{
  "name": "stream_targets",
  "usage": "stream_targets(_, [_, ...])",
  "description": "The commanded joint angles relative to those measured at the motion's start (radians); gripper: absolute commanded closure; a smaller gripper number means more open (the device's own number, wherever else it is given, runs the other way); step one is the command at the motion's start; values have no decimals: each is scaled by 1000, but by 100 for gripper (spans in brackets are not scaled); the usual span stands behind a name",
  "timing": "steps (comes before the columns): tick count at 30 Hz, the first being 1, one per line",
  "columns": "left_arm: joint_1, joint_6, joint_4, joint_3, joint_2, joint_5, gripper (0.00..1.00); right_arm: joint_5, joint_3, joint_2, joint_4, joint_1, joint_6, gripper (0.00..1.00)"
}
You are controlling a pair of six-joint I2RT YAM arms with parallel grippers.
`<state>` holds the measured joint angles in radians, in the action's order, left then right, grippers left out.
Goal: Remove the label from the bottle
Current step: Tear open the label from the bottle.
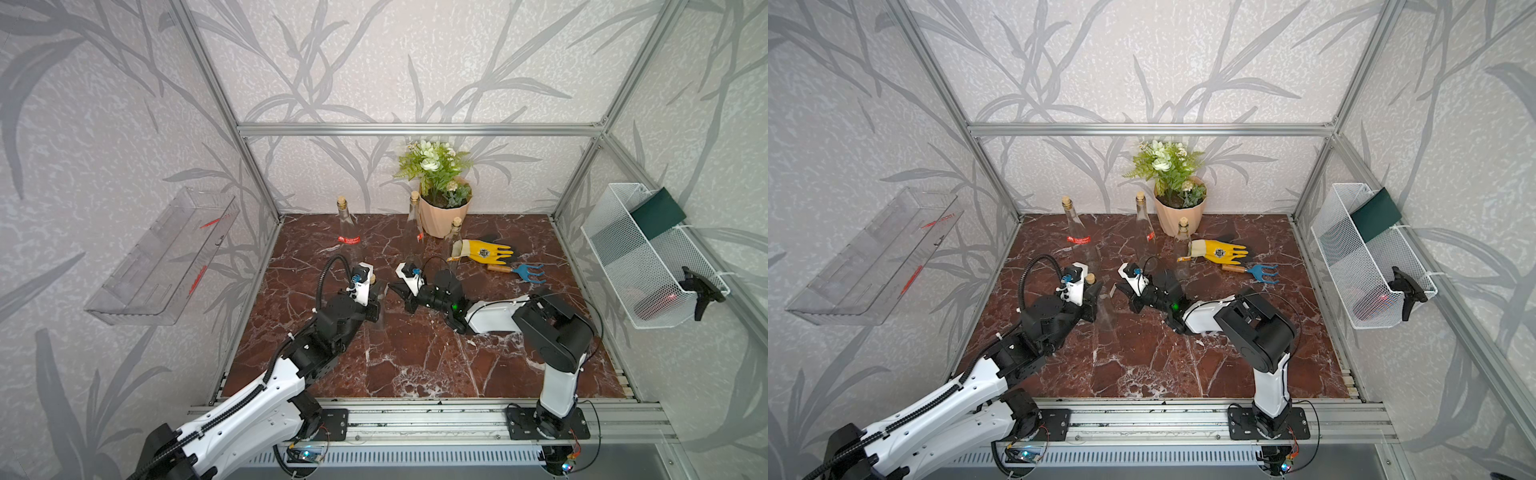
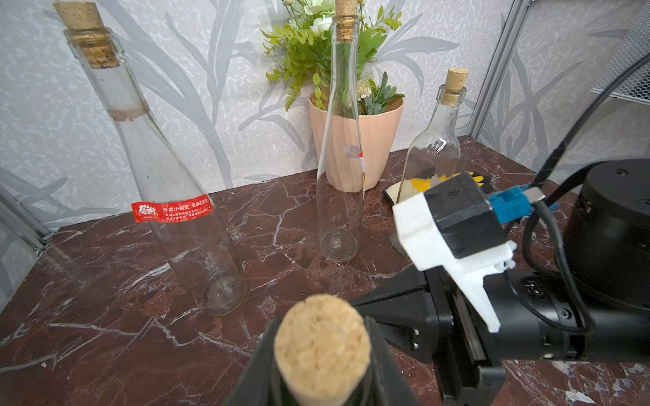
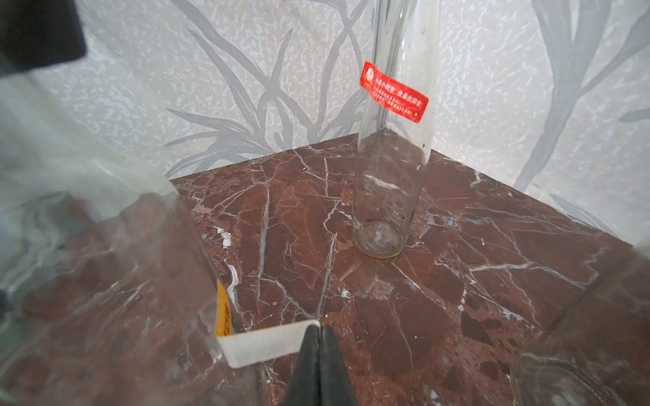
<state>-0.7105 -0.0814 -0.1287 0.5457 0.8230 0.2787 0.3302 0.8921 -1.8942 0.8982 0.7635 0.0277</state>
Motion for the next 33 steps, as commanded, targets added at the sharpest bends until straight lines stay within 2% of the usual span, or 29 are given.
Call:
stream_targets(1, [-6, -10, 32, -18, -15, -12, 100, -8, 31, -17, -26, -9, 6, 100])
stream_targets(33, [-15, -6, 38, -26, -31, 6, 100, -31, 84, -40, -95, -19, 19, 100])
